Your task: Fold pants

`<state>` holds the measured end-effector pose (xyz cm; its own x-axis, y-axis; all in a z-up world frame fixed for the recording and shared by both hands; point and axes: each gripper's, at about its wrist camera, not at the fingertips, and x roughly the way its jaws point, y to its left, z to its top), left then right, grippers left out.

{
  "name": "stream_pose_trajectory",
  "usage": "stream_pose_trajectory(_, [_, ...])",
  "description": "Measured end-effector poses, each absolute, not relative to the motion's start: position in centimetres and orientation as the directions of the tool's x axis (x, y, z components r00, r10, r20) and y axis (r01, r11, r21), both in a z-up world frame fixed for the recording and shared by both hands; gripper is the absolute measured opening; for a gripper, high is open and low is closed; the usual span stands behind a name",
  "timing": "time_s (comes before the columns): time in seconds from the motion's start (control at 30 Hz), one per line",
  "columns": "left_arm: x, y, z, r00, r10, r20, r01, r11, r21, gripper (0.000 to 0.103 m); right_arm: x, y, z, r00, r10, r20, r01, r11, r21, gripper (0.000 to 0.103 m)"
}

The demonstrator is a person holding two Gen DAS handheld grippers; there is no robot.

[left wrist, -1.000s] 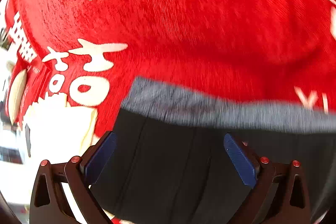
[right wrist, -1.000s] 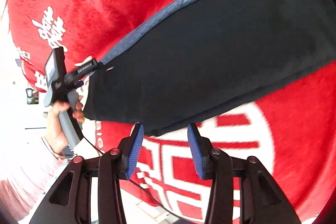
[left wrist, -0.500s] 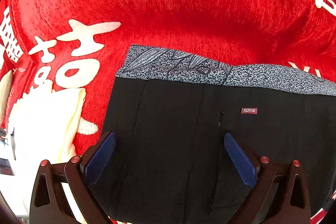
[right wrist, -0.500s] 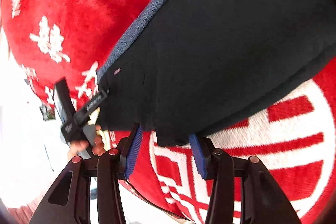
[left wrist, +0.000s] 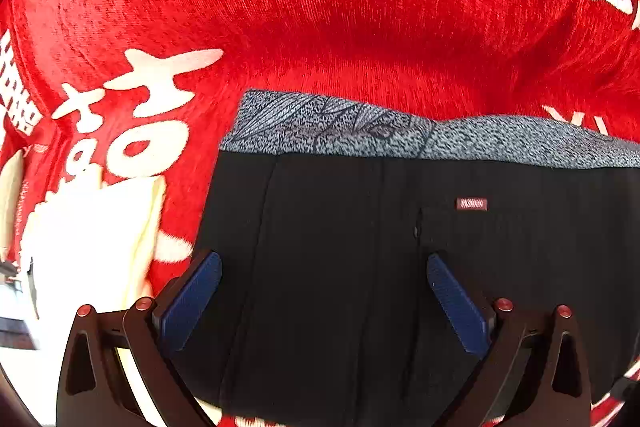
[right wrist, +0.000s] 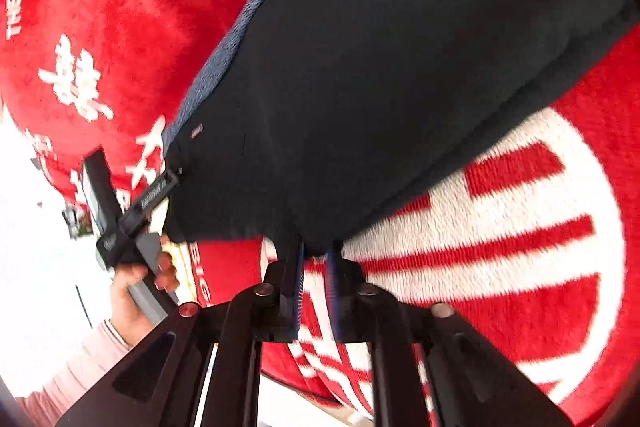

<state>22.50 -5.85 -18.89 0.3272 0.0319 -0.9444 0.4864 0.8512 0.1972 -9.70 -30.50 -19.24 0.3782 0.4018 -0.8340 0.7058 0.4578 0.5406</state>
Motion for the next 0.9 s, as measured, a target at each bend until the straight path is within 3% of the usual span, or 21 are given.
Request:
stream_pose_trajectory(0.1, [20.1, -7.2, -17.1, 0.316, -0.002, -0.949, 0.515, 0.840, 0.170, 0.103, -10.6, -30.8, -17.5, 0.307, 0.378, -0.874, 0.687, 0.547, 0.478, 0.016])
stream_pose_trajectory(0.27, [14.4, -11.9, -15.0, 0.271, -0.126, -0.954, 0.606, 0.793, 0.067, 0.103, -10.6, -34.2, -13.4, 0.289, 0.202, -0.936, 0.667, 0.659, 0.348, 0.016])
stream_pose_trajectory(0.37, [11.1, -15.8, -15.7, 0.237, -0.163, -0.958, 0.654, 0.755, 0.033, 0.103, -8.7, -36.4, -12.1, 0.279, 0.072, -0.958, 0.638, 0.732, 0.241, 0.016])
stream_pose_trajectory(0.5, [7.5, -18.8, -18.9, 0.174, -0.127, -0.977, 0.684, 0.729, 0.027, 0.103, -7.9, -38.4, -14.4, 0.170, -0.018, -0.985, 0.638, 0.764, 0.096, 0.015])
stream_pose_trajectory(0.7, [6.9, -17.2, -19.4, 0.144, -0.161, -0.976, 0.596, 0.802, -0.044, 0.103, -10.1, -37.7, -14.7, 0.231, -0.036, -0.972, 0.628, 0.769, 0.121, 0.016])
stream_pose_trajectory(0.9, [6.2, -18.0, -19.2, 0.174, -0.127, -0.976, 0.600, 0.800, 0.003, 0.103, -11.1, -38.7, -14.8, 0.255, -0.010, -0.967, 0.646, 0.745, 0.163, 0.016])
